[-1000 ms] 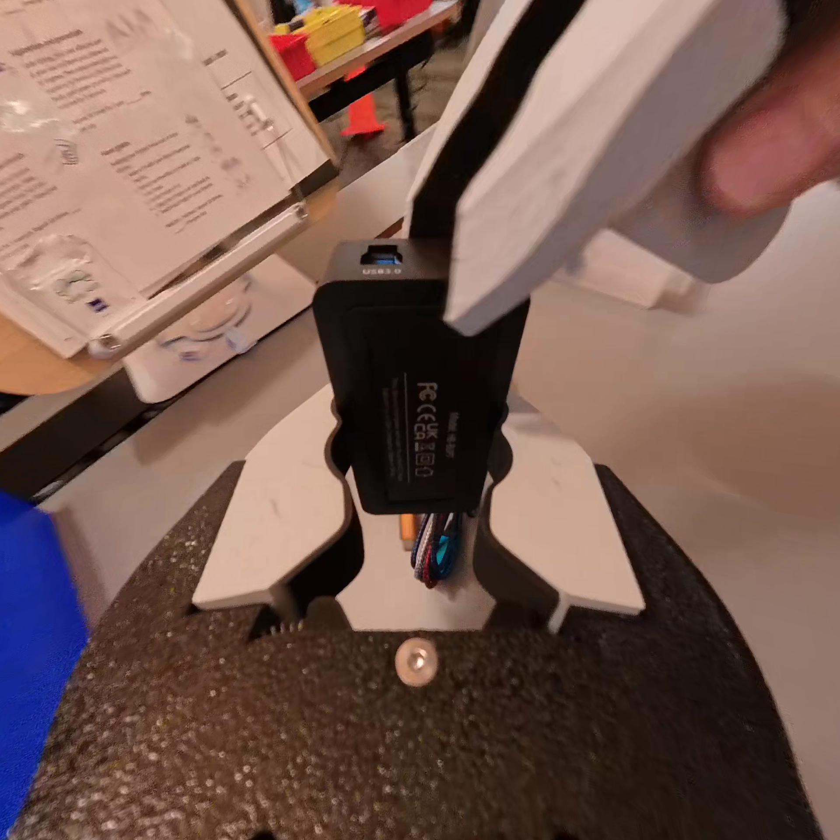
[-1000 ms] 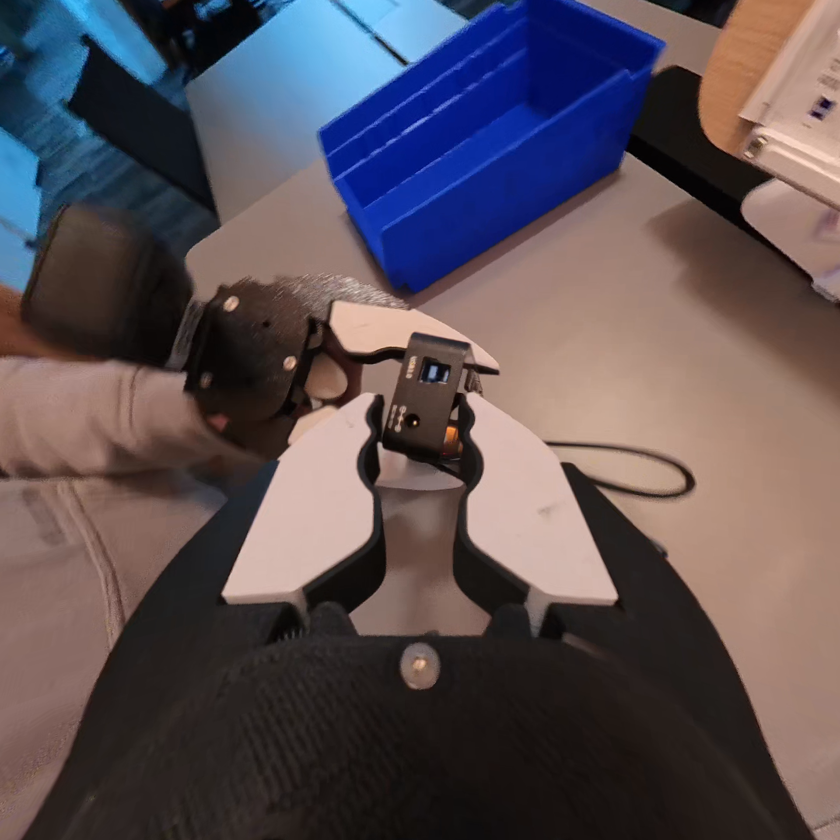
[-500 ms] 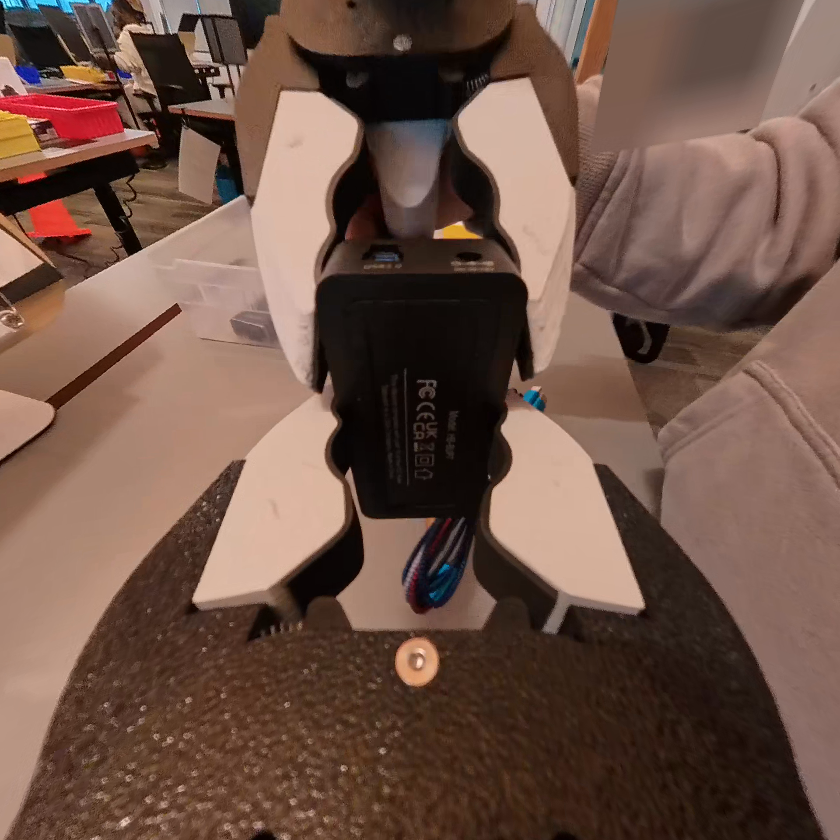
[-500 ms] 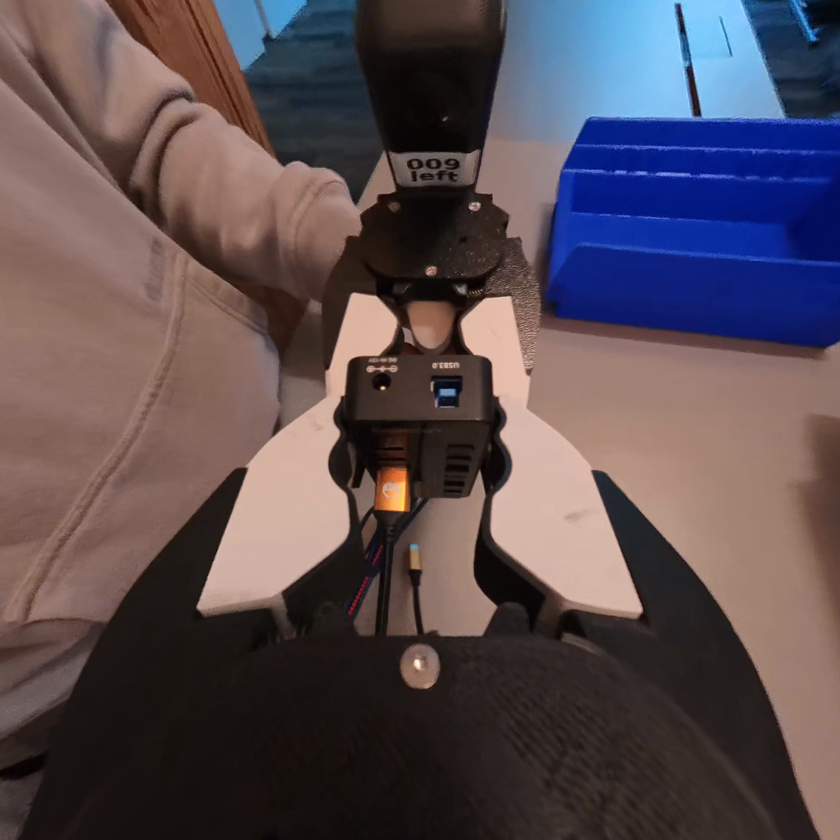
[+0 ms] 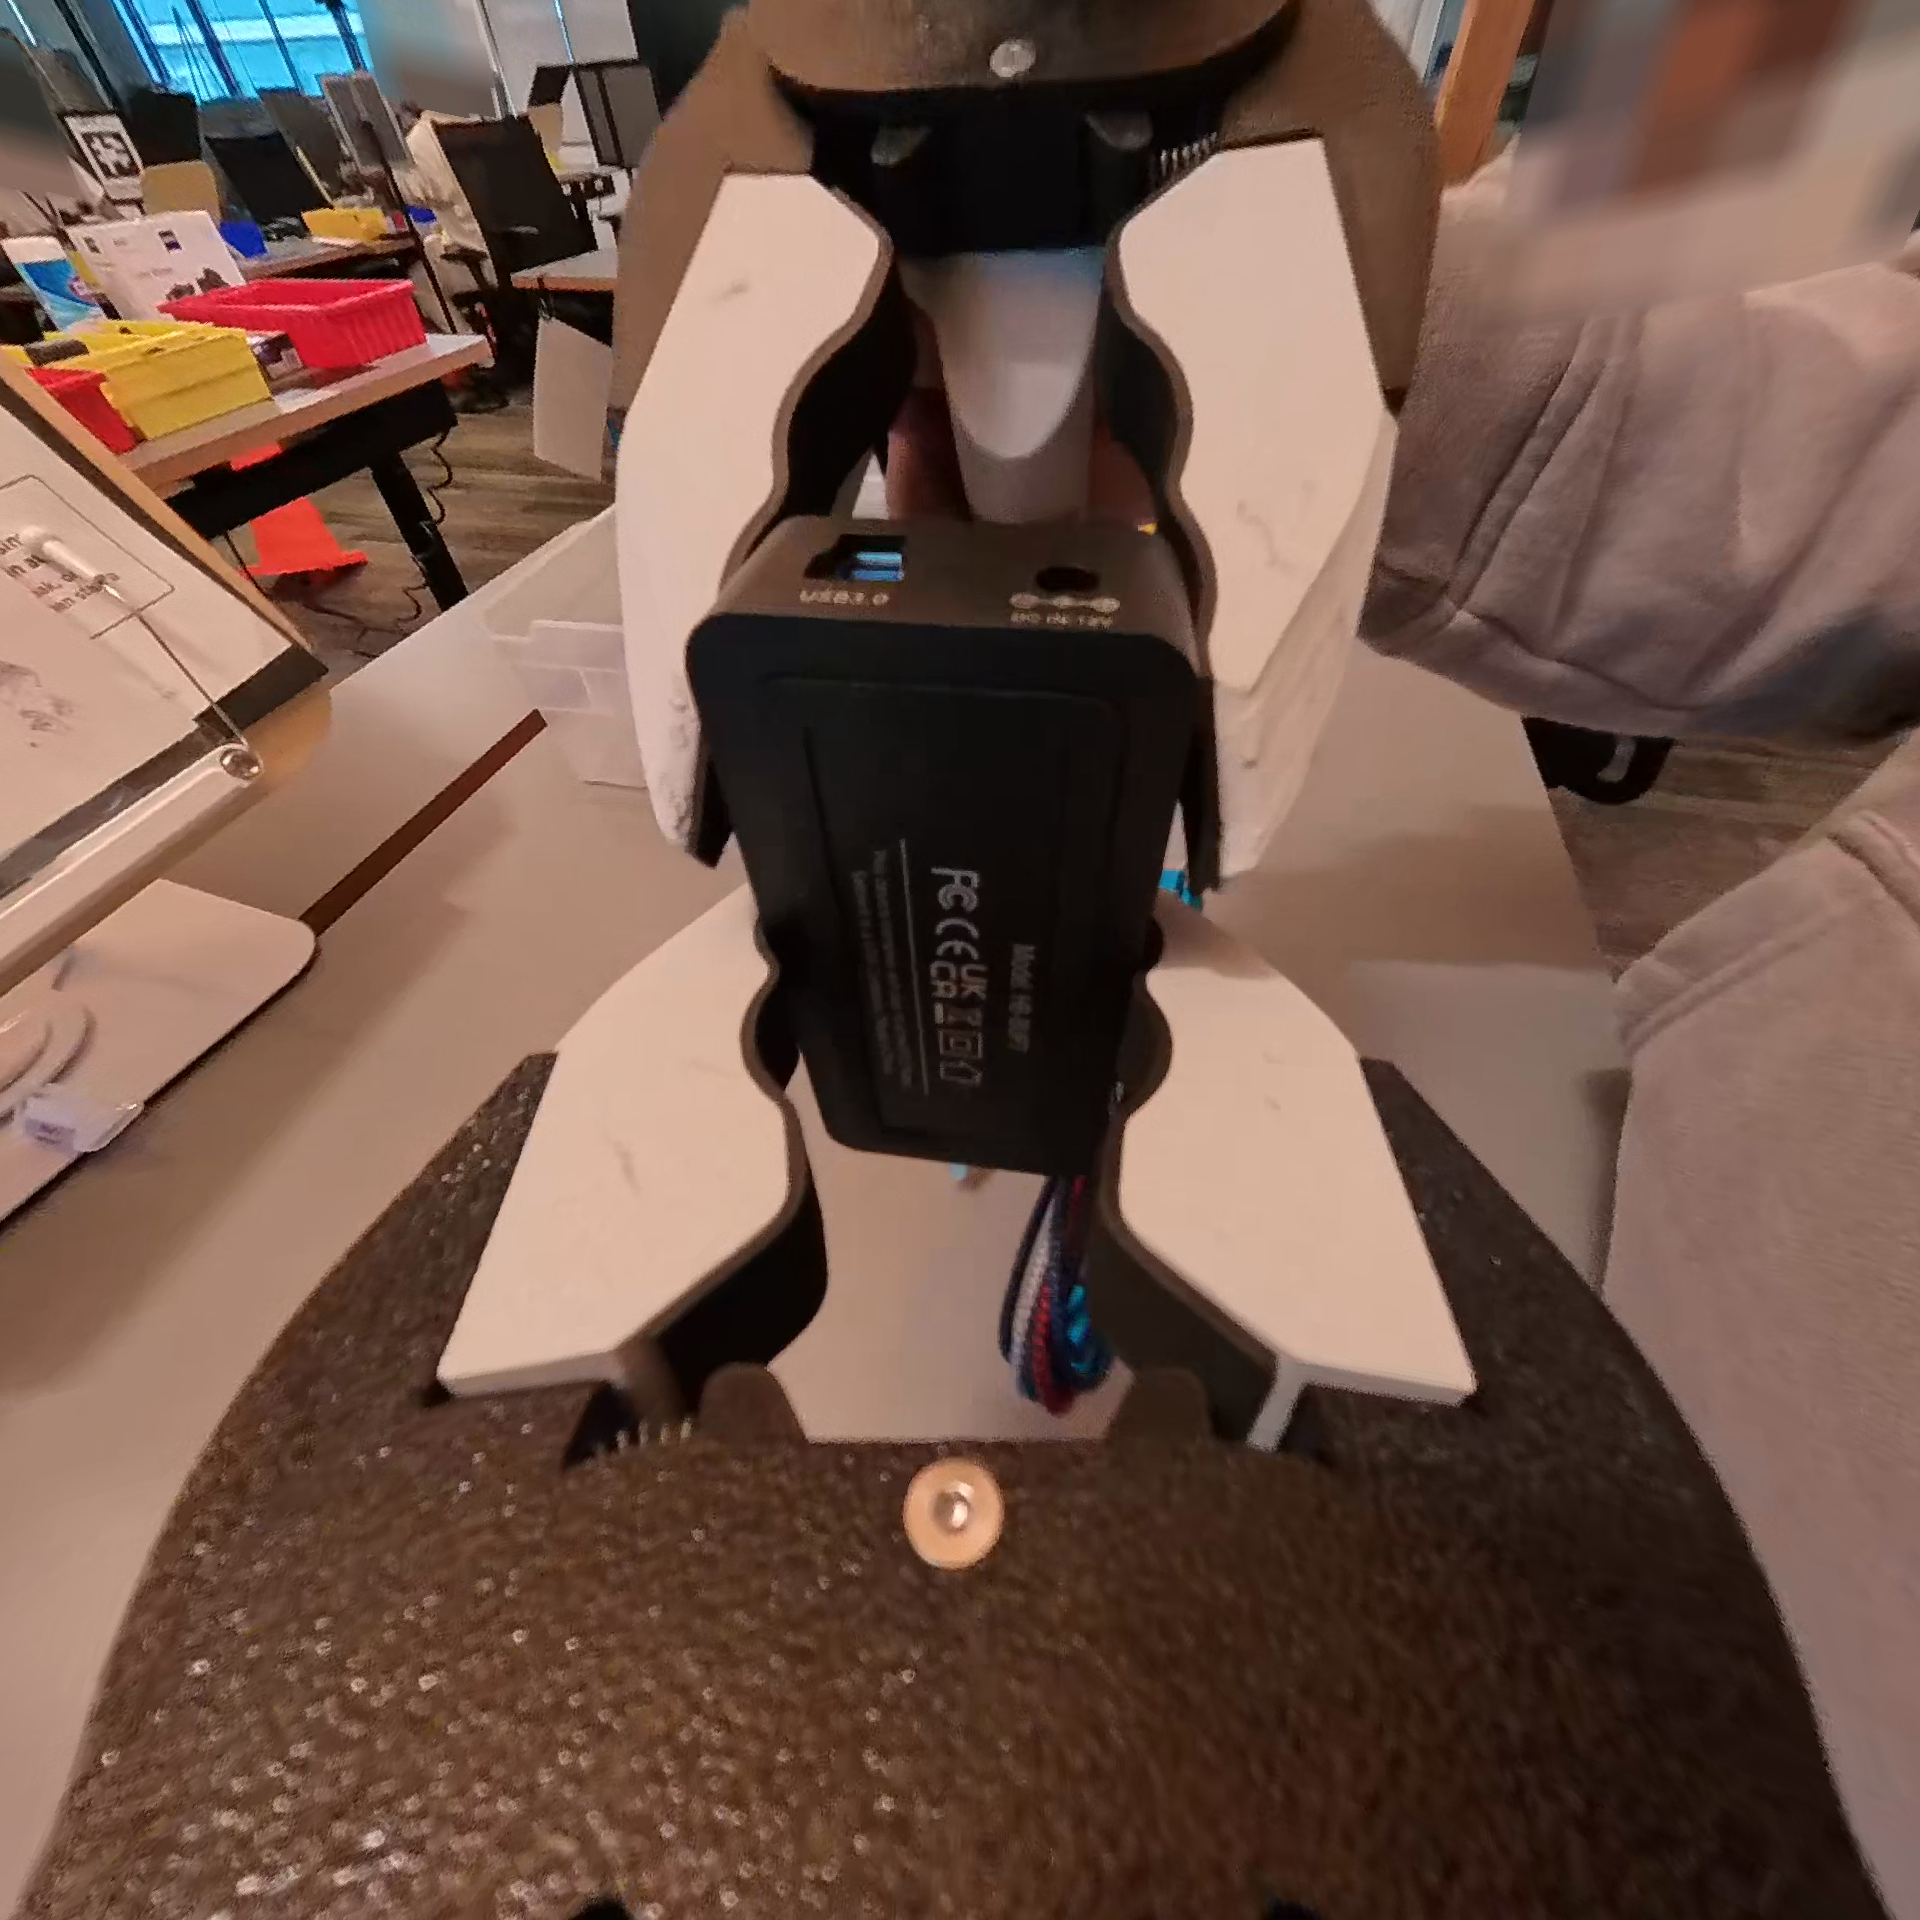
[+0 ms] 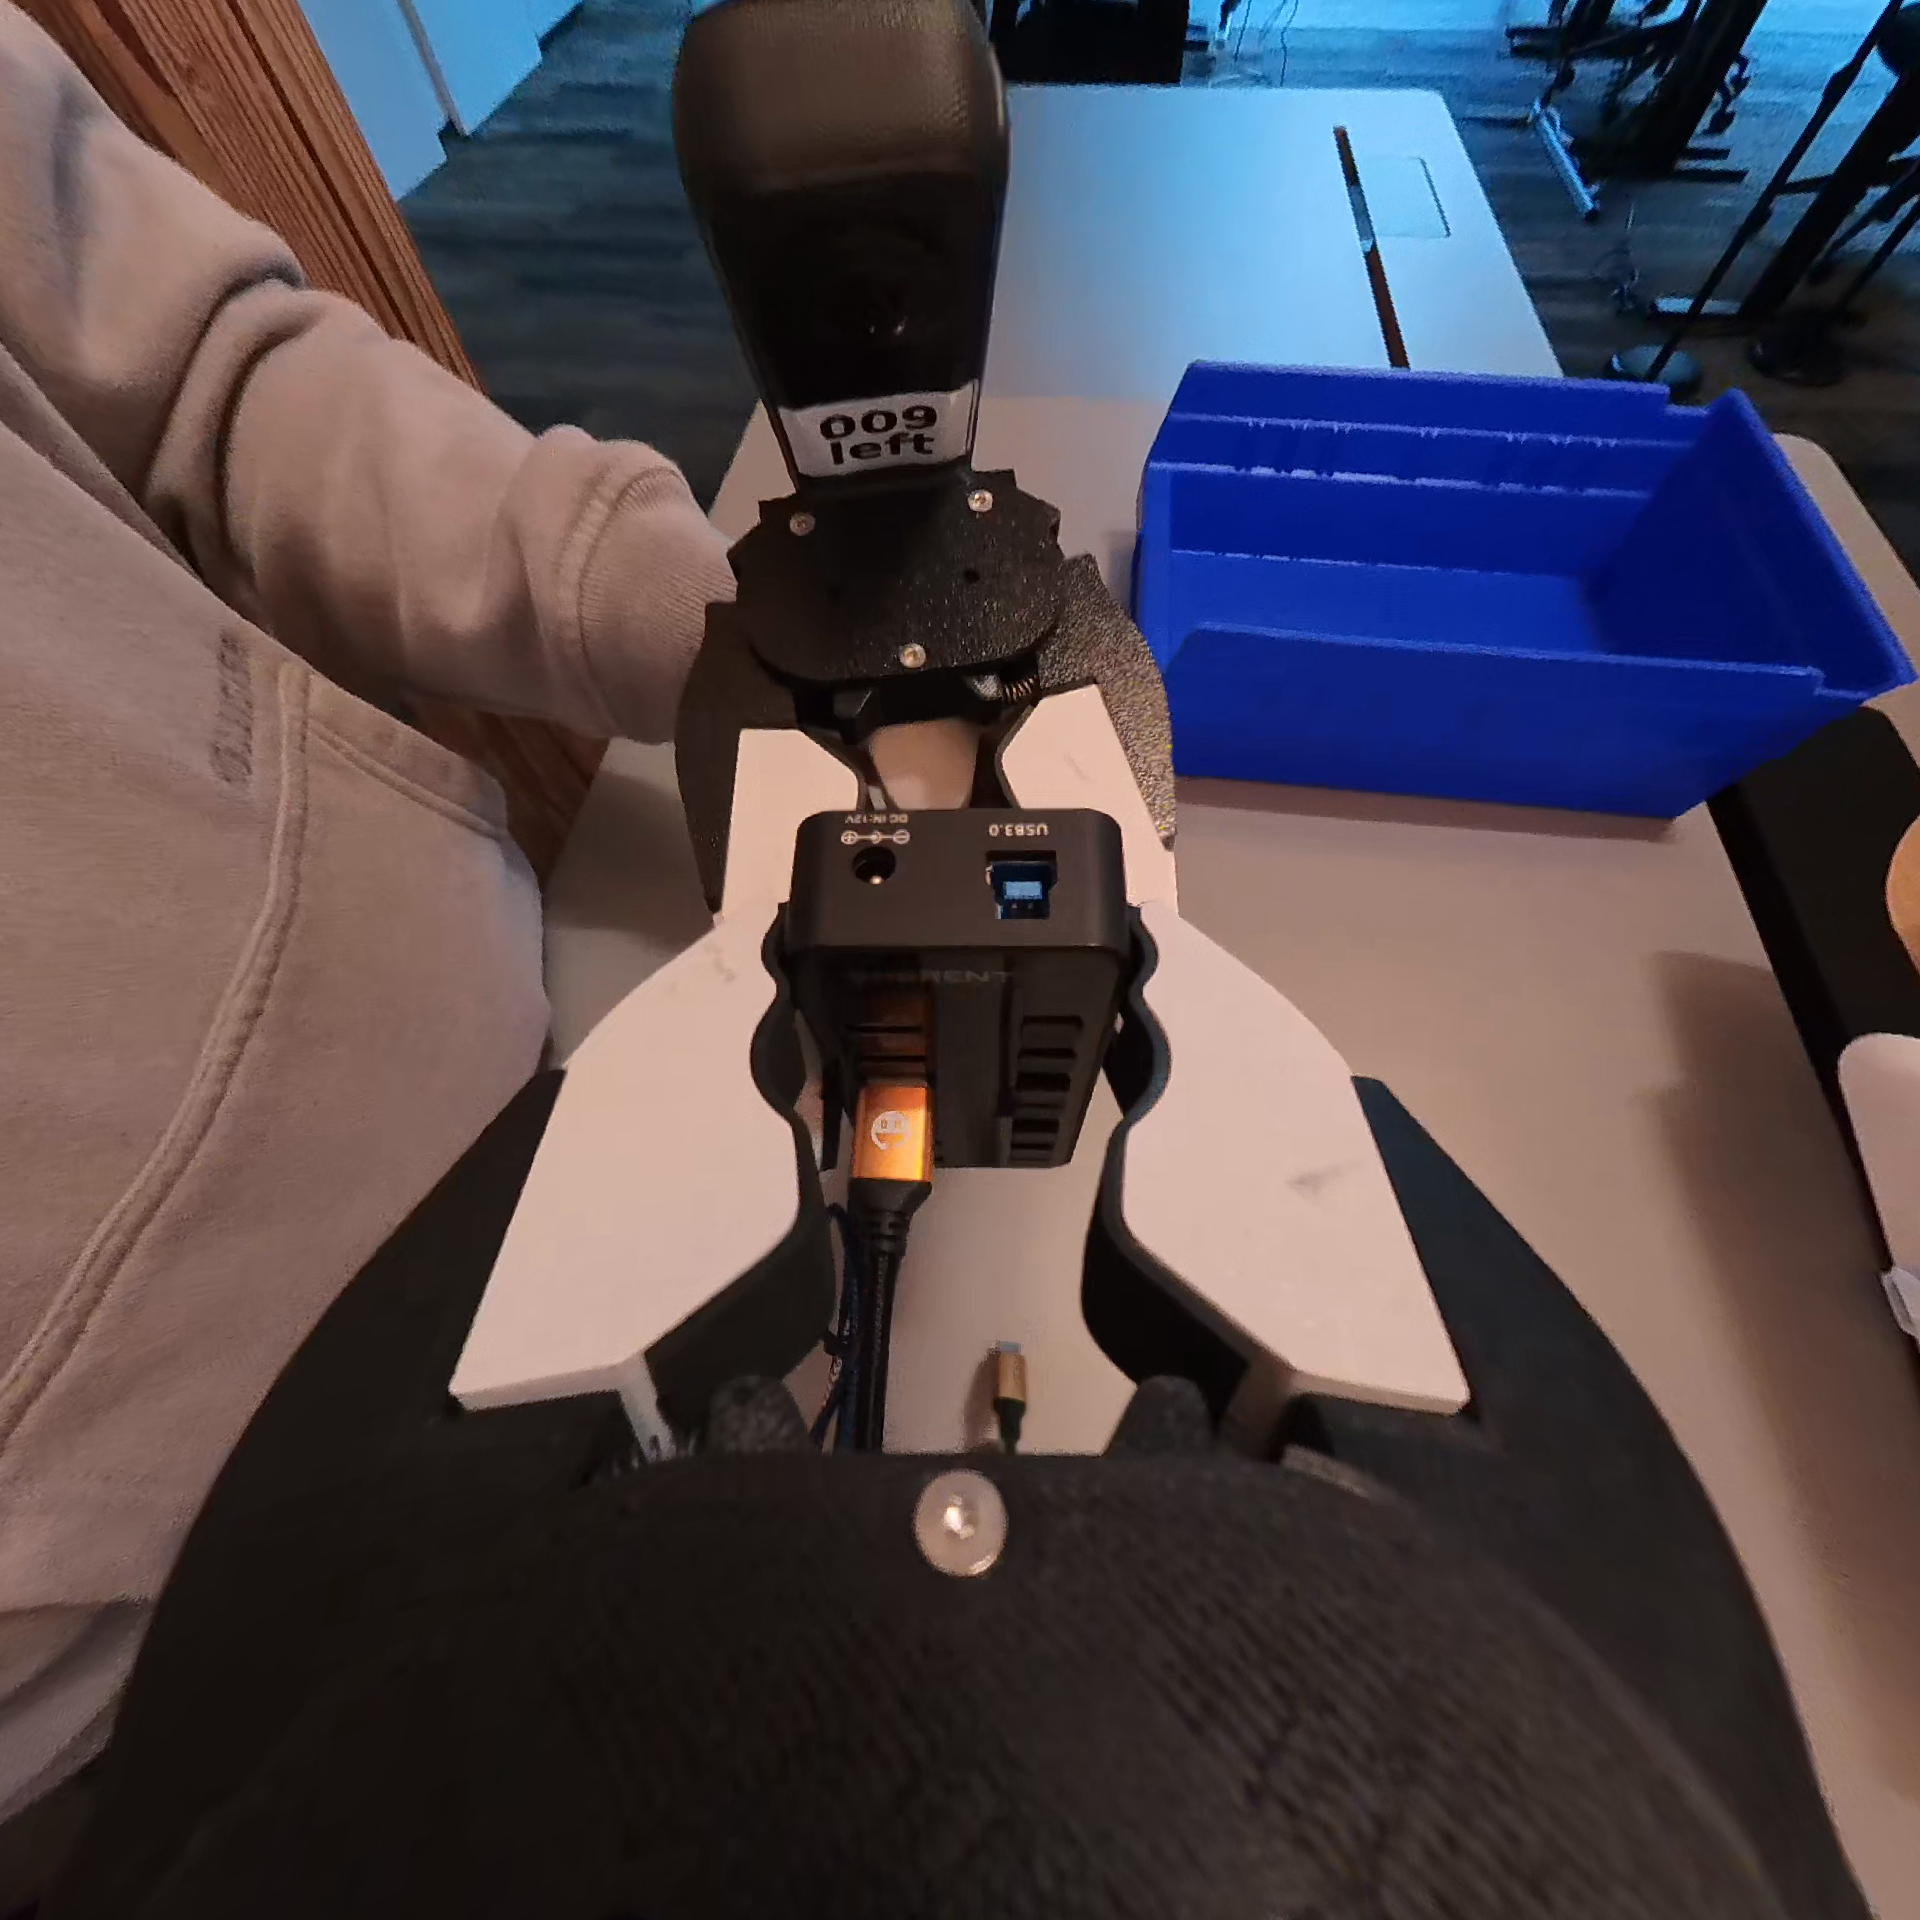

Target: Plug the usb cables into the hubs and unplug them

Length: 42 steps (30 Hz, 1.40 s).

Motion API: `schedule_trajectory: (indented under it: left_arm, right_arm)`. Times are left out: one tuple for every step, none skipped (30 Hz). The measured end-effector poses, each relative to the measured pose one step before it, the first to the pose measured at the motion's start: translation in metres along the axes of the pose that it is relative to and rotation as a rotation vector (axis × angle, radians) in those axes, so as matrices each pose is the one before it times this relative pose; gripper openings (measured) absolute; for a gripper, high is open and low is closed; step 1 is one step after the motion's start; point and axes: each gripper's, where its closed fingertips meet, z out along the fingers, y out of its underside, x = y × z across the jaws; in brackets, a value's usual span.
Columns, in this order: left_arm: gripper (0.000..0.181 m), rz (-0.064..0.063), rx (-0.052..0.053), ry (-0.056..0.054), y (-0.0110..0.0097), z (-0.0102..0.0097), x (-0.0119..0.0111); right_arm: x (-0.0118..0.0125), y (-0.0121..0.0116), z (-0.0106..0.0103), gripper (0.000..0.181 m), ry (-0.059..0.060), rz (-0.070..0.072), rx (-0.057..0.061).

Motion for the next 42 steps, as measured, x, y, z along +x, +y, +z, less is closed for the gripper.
schedule_trajectory:
  left_arm:
    - [0.060,0.0074,-0.0154,0.0008,0.00281,0.00043,-0.00013]
    - [0.060,0.0029,-0.0087,0.0040,0.00231,0.00038,-0.00007]
    - [0.060,0.0023,0.0075,-0.0009,0.00077,0.00059,-0.00013]
    - [0.060,-0.0049,0.0185,0.0004,-0.00066,0.00027,0.00015]
    - [0.059,-0.0170,0.0157,0.0058,-0.00066,-0.00042,0.00034]
    - [0.059,-0.0144,0.0165,-0.0049,-0.00068,-0.00131,-0.00130]
    - [0.059,-0.0097,0.0166,-0.0120,-0.00045,-0.00220,-0.00223]
    - [0.059,-0.0086,0.0108,-0.0051,0.00014,-0.00261,-0.00156]
    - [0.059,-0.0046,0.0112,-0.0032,-0.00014,-0.00271,-0.00102]
    - [0.059,-0.0020,0.0122,-0.0027,-0.00023,-0.00256,-0.00072]
    - [0.059,-0.0025,0.0118,0.0044,-0.00012,-0.00203,0.00052]
    - [0.059,-0.0024,0.0101,0.0031,0.00015,-0.00142,0.00035]
    - [0.059,-0.0031,0.0033,0.0004,0.00085,-0.00082,0.00019]
    - [0.059,-0.0021,0.0031,0.0042,0.00092,-0.00044,0.00073]
    - [0.059,-0.0016,0.0073,0.0014,0.00016,-0.00010,0.00077]
    - [0.059,-0.0038,0.0062,0.0000,0.00004,0.00016,0.00054]
    - [0.059,-0.0037,0.0052,0.0000,-0.00018,0.00047,0.00046]
    - [0.059,0.0003,0.0055,-0.0010,-0.00032,0.00045,0.00015]
    - [0.059,-0.0005,0.0045,0.0047,-0.00036,0.00022,0.00071]
    - [0.059,-0.0027,0.0049,0.0059,-0.00043,0.00023,0.00071]
    - [0.059,-0.0009,0.0044,0.0028,-0.00054,0.00003,0.00034]
    - [0.059,0.0002,0.0012,0.0008,-0.00003,-0.00012,0.00012]
    - [0.059,-0.0016,0.0021,-0.0041,-0.00012,-0.00032,-0.00056]
    - [0.059,-0.0033,0.0035,-0.0025,-0.00032,-0.00023,-0.00056]
    - [0.059,-0.0008,0.0045,0.0009,-0.00065,-0.00012,-0.00015]
    - [0.059,0.0019,0.0085,-0.0025,-0.00135,0.00001,-0.00030]
    - [0.059,0.0033,0.0039,0.0051,-0.00089,0.00018,0.00064]
    - [0.059,0.0071,-0.0033,0.0037,-0.00008,0.00015,0.00064]
    - [0.059,0.0047,0.0008,0.0012,-0.00050,0.00024,0.00052]
    - [0.059,0.0005,0.0075,0.0060,-0.00153,0.00012,0.00128]
    - [0.059,0.0020,0.0099,0.0090,-0.00181,-0.00005,0.00168]
    - [0.059,0.0026,0.0081,0.0044,-0.00171,0.00013,0.00112]
    - [0.059,0.0014,0.0055,-0.0023,-0.00159,0.00018,0.00019]
    - [0.059,-0.0004,0.0056,0.0026,-0.00170,0.00000,0.00050]
    - [0.059,0.0016,0.0055,0.0054,-0.00148,-0.00010,0.00111]
    - [0.059,0.0018,0.0020,-0.0004,-0.00094,-0.00011,0.00029]
    - [0.059,0.0028,-0.0030,0.0004,-0.00011,0.00014,0.00037]
    - [0.059,0.0063,-0.0067,0.0020,0.00064,0.00014,0.00060]
    - [0.059,0.0061,-0.0067,-0.0018,0.00104,0.00008,-0.00002]
    - [0.059,0.0014,-0.0019,-0.0016,0.00054,-0.00016,-0.00012]
    - [0.059,-0.0018,0.0052,0.0019,-0.00024,-0.00028,0.00019]
    - [0.059,-0.0017,0.0107,0.0029,-0.00132,-0.00053,0.00027]
  right_arm:
    - [-0.00011,0.00291,0.00070,0.058,0.0033,-0.0074,-0.0186]
    - [-0.00003,0.00285,0.00061,0.058,0.0020,0.0015,-0.0127]
    - [-0.00008,0.00215,0.00036,0.058,0.0022,0.0027,-0.0070]
    - [0.00015,0.00023,-0.00069,0.058,0.0131,-0.0118,0.0046]
    - [0.00061,0.00015,-0.00230,0.058,0.0211,-0.0028,0.0037]
    - [0.00054,0.00096,-0.00462,0.061,0.0149,0.0090,-0.0019]
    - [0.00241,0.00102,-0.00657,0.063,0.0239,0.0127,0.0038]
    - [0.00297,0.00224,-0.00731,0.063,0.0265,0.0201,0.0076]
    - [0.00037,0.00552,-0.00653,0.062,0.0034,0.0208,-0.0067]
    - [0.00155,0.00616,-0.00517,0.057,0.0085,0.0197,-0.0079]
    - [0.00195,0.00395,-0.00298,0.051,0.0127,0.0199,0.0083]
    - [-0.00206,0.00131,-0.00081,0.043,-0.0096,0.0133,0.0220]
    - [-0.00368,-0.00111,0.00066,0.040,-0.0115,0.0114,0.0328]
    - [-0.00387,-0.00155,0.00131,0.037,-0.0078,0.0052,0.0306]
    - [-0.00302,0.00033,0.00194,0.036,-0.0029,0.0001,0.0164]
    - [-0.00130,0.00280,0.00251,0.035,0.0047,0.0016,-0.0028]
    - [0.00042,0.00410,0.00304,0.033,0.0107,0.0043,-0.0116]
    - [-0.00187,0.00361,0.00337,0.030,-0.0064,0.0076,-0.0085]
    - [-0.00432,0.00201,0.00315,0.028,-0.0237,0.0090,-0.0004]
    - [-0.00206,0.00006,0.00254,0.021,-0.0062,0.0004,0.0090]
    - [0.00080,-0.00113,0.00162,0.017,0.0151,-0.0062,0.0156]
    - [0.00112,-0.00045,0.00094,0.014,0.0127,-0.0042,0.0099]
    - [0.00011,-0.00002,0.00024,0.014,0.0005,0.0043,0.0054]
    - [0.00126,-0.00029,0.00023,0.014,0.0082,0.0090,0.0045]
    - [-0.00052,-0.00014,0.00035,0.014,-0.0004,0.0054,0.0033]
    - [-0.00121,0.00123,0.00089,0.019,-0.0025,0.0005,-0.0054]
    - [-0.00173,0.00286,0.00148,0.024,-0.0052,-0.0063,-0.0171]
    - [-0.00142,0.00115,0.00092,0.023,-0.0025,-0.0079,-0.0075]
    - [0.00231,-0.00150,-0.00020,0.018,0.0195,-0.0014,0.0107]
    - [0.00075,-0.00077,-0.00079,0.015,0.0034,-0.0101,0.0060]
    - [-0.00169,-0.00184,-0.00109,0.015,-0.0126,0.0019,0.0131]
    - [-0.00184,-0.00211,-0.00124,0.014,-0.0132,0.0067,0.0127]
    - [-0.00041,-0.00173,-0.00095,0.014,-0.0019,0.0029,0.0111]
    - [-0.00002,-0.00132,-0.00068,0.015,-0.0021,0.0035,0.0127]
    - [-0.00165,-0.00171,-0.00090,0.015,-0.0141,0.0103,0.0185]
    - [-0.00111,-0.00274,-0.00116,0.016,-0.0130,0.0191,0.0213]
    - [0.00010,-0.00135,-0.00085,0.015,-0.0032,0.0112,0.0076]
    - [-0.00080,0.00116,0.00013,0.015,-0.0040,-0.0044,-0.0114]
    - [-0.00020,0.00118,0.00014,0.015,-0.0003,-0.0038,-0.0160]
    - [0.00011,0.00115,0.00026,0.015,0.0018,0.0051,-0.0183]
    - [-0.00029,0.00018,0.00025,0.015,0.0006,0.0037,-0.0118]
    - [-0.00054,-0.00091,-0.00023,0.015,0.0005,-0.0035,-0.0018]
